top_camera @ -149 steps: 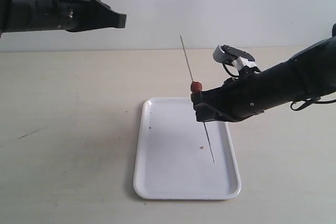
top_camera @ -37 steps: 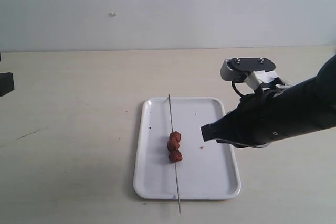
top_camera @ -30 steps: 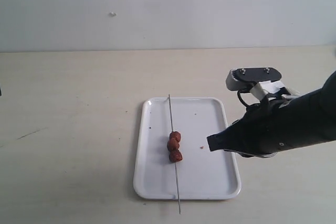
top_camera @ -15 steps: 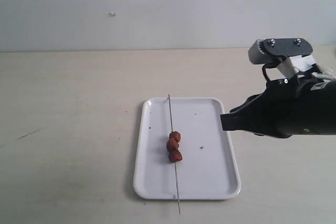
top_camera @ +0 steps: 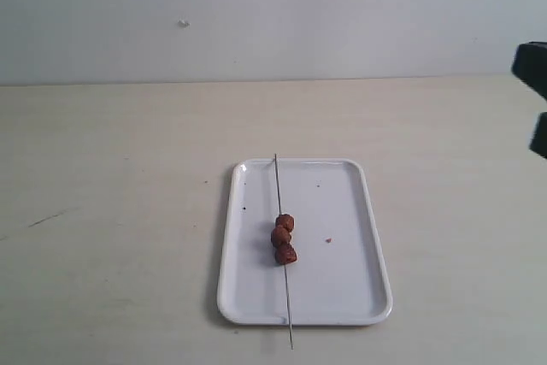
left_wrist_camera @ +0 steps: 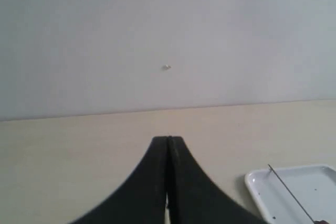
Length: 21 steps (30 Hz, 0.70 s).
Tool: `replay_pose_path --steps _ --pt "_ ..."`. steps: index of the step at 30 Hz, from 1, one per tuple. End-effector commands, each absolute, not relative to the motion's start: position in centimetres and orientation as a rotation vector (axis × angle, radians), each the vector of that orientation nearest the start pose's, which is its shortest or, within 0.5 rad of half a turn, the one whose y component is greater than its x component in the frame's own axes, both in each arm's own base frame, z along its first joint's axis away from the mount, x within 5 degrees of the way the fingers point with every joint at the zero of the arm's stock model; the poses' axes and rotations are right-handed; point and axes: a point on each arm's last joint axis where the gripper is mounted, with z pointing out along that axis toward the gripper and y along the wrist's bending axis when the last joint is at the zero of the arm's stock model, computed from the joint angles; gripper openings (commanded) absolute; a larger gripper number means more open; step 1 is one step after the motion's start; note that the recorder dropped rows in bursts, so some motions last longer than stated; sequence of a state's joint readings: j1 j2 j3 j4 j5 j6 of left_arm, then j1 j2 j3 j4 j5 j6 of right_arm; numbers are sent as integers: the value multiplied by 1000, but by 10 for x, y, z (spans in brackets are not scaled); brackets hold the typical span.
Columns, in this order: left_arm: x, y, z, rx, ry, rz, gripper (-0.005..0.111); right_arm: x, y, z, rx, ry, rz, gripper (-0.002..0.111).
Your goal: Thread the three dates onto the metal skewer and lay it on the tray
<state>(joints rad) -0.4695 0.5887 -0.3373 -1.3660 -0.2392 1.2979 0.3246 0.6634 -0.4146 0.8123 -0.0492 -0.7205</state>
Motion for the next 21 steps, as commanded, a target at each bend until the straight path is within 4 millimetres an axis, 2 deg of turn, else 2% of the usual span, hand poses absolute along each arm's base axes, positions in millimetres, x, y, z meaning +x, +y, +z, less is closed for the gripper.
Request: replay_pose_path --steps 1,8,15,18,21 --pt "99 -32 270 182 1631 -267 0 111 29 299 -107 1562 271 0" --pt "64 -14 260 116 1455 -338 0 81 25 306 -138 1462 327 0" --pt "54 -9 237 98 1419 -356 0 57 25 308 -236 1407 361 0" --pt "53 -8 235 61 1416 -388 0 41 25 304 -294 1372 386 0" --pt "53 -8 235 61 1415 -395 0 36 24 296 -296 1360 394 0"
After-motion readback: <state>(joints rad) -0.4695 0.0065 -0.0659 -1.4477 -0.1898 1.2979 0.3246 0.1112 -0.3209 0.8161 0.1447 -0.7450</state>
